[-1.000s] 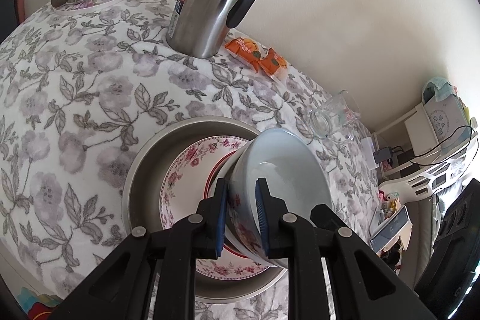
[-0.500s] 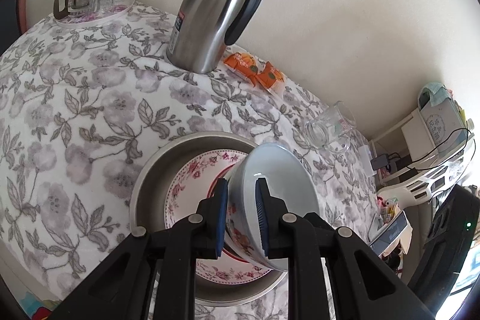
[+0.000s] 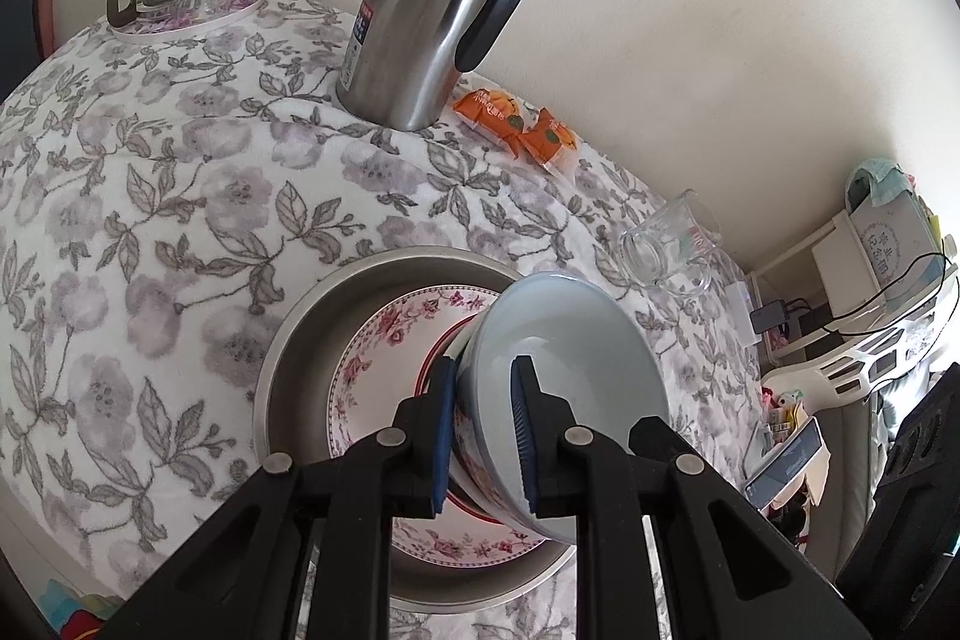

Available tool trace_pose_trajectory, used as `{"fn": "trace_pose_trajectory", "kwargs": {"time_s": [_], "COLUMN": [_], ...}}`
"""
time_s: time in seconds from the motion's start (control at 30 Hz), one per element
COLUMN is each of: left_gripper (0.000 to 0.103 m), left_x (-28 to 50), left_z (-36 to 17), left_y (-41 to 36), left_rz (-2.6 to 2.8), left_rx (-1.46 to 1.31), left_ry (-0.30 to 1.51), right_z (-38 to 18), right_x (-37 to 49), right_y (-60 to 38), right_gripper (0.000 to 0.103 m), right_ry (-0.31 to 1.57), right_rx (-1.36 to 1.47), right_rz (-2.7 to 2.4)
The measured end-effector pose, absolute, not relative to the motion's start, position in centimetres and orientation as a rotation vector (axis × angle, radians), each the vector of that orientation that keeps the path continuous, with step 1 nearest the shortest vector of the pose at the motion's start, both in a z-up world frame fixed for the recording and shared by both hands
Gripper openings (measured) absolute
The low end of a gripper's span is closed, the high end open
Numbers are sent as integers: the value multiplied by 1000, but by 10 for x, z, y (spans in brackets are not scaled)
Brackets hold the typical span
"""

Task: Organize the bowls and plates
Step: 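Lower the white bowl into the MAX bowl with both grippers, then open both grippers to release the white bowl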

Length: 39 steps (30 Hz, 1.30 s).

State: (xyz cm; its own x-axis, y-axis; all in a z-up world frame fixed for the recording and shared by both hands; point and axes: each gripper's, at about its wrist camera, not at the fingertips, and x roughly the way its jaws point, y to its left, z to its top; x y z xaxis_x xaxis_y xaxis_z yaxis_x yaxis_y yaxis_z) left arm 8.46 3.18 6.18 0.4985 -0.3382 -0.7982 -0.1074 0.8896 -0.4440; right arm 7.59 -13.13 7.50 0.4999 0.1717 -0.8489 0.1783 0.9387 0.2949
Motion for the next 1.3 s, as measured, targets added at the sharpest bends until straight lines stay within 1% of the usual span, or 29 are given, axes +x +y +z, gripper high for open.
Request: {"fn": "trace_pose_trajectory", "kwargs": {"time_s": [0.4,0.47,0.5,0.53,0.57,0.6,0.63,0.67,0.7,0.73,0.77,0.83,0.9,0.93,1.03,1.07,1.1,1.13,1.23,1.3], "left_gripper": [19,20,20,25,32,35,41,45,46,51,58,65,67,71,73,76,79,86,87,88], "left_x": [81,80,79,78,78,76,76,76,75,75,76,76,78,78,77,77,77,78,78,78], "left_z": [70,74,76,78,80,83,84,85,86,86,85,83,79,78,76,76,77,77,77,76], "left_y": [33,34,35,35,36,37,37,38,39,40,40,41,43,43,49,50,51,52,54,56], "left_rz": [-141,-127,-118,-109,-101,-90,-81,-71,-57,-44,-28,1,31,43,87,97,102,113,132,146], "left_rx": [-468,-448,-438,-426,-417,-406,-399,-392,-386,-381,-373,-355,-337,-336,-341,-340,-337,-328,-314,-310], "left_ry": [1035,1024,1018,1010,1002,992,988,984,982,984,987,996,1013,1018,1013,1010,1006,1001,991,990], "right_z": [75,78,79,79,80,80,81,81,81,81,81,80,79,79,79,79,79,79,80,80], "right_x": [75,74,73,73,72,72,72,72,72,72,72,72,72,72,72,72,72,72,72,72], "right_y": [-131,-132,-133,-133,-134,-135,-135,-136,-136,-136,-137,-138,-140,-141,-142,-143,-144,-144,-145,-145], "right_gripper": [24,34,44,47,47,47,48,52,59,66,68,73,79,81,87,88,92,96,102,103], "right_ry": [1060,1053,1051,1047,1042,1041,1039,1039,1039,1039,1038,1037,1036,1035,1032,1030,1030,1029,1023,1020], "right_rx": [356,344,339,335,331,328,327,327,324,320,313,311,312,309,296,295,293,290,281,273], "right_rz": [-9,-18,-23,-28,-34,-37,-37,-37,-41,-46,-52,-60,-67,-72,-82,-84,-86,-88,-90,-93]}}
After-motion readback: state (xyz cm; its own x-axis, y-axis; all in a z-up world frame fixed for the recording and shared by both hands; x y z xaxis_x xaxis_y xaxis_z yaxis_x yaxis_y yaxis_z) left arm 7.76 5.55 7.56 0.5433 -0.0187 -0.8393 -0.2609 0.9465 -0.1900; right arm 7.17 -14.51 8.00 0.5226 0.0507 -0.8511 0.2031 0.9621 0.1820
